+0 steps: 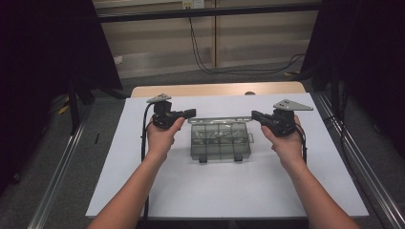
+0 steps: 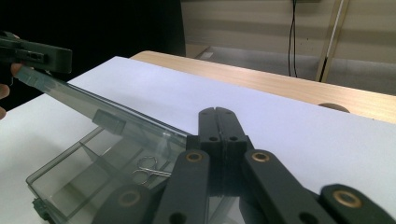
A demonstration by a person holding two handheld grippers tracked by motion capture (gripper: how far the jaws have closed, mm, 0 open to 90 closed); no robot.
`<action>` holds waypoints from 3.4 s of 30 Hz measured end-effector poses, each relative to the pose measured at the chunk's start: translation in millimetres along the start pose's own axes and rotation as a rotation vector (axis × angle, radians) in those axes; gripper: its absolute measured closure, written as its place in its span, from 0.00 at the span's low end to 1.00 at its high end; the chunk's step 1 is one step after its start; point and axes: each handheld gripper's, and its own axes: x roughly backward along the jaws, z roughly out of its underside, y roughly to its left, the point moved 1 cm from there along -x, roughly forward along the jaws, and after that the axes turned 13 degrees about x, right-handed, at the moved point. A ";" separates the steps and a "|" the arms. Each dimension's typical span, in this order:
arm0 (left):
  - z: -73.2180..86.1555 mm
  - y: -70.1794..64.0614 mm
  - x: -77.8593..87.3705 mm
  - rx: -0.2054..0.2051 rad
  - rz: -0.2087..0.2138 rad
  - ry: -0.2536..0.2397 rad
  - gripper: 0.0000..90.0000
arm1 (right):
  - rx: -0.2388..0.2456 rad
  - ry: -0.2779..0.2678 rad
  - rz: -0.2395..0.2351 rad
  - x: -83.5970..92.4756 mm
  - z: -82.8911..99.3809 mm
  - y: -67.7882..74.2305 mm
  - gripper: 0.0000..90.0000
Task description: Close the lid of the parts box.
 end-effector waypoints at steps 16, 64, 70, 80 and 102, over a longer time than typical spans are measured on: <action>20.0 -15.6 9.4 -0.056 0.016 0.016 1.00 | 0.015 -0.021 -0.045 11.3 7.4 17.8 1.00; 88.8 -19.8 23.9 -0.145 -0.081 0.012 1.00 | 0.053 0.001 -0.064 30.3 61.1 51.2 1.00; 96.3 -17.9 22.9 -0.144 -0.104 0.020 1.00 | 0.052 0.007 -0.068 29.9 65.0 53.2 1.00; 105.9 -18.1 18.2 -0.150 -0.140 0.031 1.00 | 0.067 0.030 -0.075 26.1 72.8 57.0 1.00; 108.9 -13.2 17.2 -0.128 -0.140 0.035 1.00 | 0.047 -0.017 -0.065 38.4 68.9 45.4 0.57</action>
